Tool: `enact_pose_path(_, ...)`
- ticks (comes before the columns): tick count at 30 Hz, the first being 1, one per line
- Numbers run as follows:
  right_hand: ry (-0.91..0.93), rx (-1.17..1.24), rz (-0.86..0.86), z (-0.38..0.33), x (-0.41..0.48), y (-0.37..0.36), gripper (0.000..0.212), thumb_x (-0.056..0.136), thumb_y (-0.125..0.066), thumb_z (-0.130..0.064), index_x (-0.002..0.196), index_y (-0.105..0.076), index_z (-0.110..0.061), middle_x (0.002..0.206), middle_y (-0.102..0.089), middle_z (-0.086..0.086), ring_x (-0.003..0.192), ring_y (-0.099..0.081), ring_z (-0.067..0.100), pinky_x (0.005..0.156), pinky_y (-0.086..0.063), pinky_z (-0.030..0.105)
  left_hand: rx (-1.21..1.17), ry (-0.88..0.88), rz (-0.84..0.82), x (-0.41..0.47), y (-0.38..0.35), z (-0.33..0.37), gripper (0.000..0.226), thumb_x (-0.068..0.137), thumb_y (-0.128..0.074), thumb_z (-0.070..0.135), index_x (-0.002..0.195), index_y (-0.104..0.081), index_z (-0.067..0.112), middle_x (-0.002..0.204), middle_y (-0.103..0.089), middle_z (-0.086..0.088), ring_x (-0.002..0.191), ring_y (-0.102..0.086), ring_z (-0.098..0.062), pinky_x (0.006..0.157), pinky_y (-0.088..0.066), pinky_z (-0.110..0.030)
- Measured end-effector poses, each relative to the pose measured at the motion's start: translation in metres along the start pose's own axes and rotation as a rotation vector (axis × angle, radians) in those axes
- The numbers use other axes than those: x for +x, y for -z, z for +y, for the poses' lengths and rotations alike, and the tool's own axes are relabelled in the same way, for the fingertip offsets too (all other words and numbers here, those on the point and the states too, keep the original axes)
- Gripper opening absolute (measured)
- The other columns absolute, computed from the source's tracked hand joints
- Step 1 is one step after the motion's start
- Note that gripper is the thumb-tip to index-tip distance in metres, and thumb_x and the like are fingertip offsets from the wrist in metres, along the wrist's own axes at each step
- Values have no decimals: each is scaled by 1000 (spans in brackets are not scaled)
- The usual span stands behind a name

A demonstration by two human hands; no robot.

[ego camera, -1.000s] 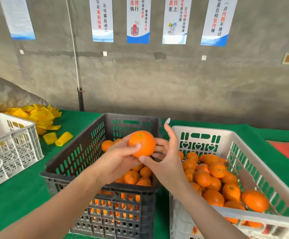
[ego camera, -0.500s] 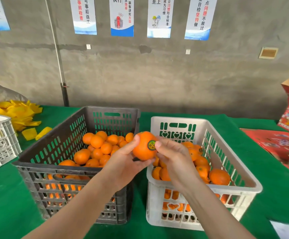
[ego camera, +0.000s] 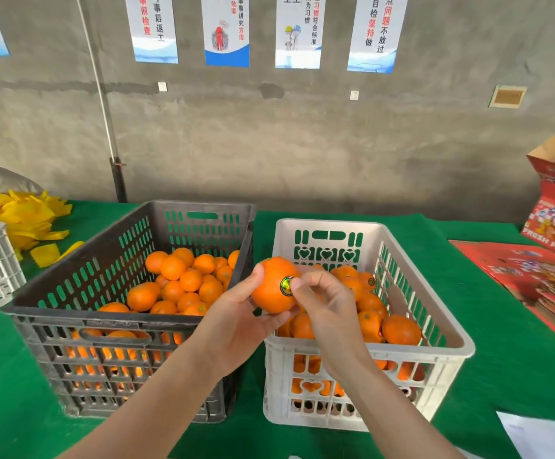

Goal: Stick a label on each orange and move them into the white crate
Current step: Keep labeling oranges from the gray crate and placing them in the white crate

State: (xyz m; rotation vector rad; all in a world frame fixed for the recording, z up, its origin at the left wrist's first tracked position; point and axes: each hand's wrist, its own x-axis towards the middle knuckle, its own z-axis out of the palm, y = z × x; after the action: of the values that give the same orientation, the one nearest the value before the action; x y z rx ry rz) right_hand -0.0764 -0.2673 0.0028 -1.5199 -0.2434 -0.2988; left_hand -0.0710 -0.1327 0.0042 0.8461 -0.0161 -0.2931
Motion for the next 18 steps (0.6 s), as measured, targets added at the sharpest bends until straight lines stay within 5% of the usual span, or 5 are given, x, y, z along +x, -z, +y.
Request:
enact_pose_path(3,72,-63,43,8,-3,2,13,88,-63,-10,76,-60,-15,99,-61,8,97,-59,21,76,-53,29,19,-11,-16,0,-3,-5,29,82,-64,35,97,-77,14,111,-69,-15,94,-70,-30,64,-57,-31)
enact_pose_path(6,115,-88,83,13,-4,6,9,85,-67,-13,84,-58,-17,103,-61,2,97,-61,14,69,-53,22,32,-18,-12,2,-4,-7,36,82,-65,34,108,-69,10,115,-68,-17,101,-68,-34,68,-58,-34)
enact_pose_path(12,58,-61,56,21,2,17,42,84,-69,-20,113,-44,-38,116,-55,-8,94,-58,-6,69,-48,11,50,-34,33,8,-4,-16,43,80,-66,33,116,-63,11,113,-68,-17,97,-69,-33,68,-58,-36)
enact_pose_path(15,51,-94,-81,31,-4,17,61,82,-69,-32,132,-35,-38,127,-45,-17,109,-49,-11,78,-49,13,133,-39,-24,16,-2,-25,47,87,-58,37,124,-58,9,121,-64,-19,110,-63,-35,79,-57,-39)
enact_pose_path(18,126,-269,-100,44,-2,17,75,73,-76,-21,135,-35,-34,127,-45,-10,112,-53,6,84,-54,26,228,-51,-12,27,0,-34,49,86,-56,44,123,-59,12,118,-66,-17,108,-65,-33,81,-57,-40)
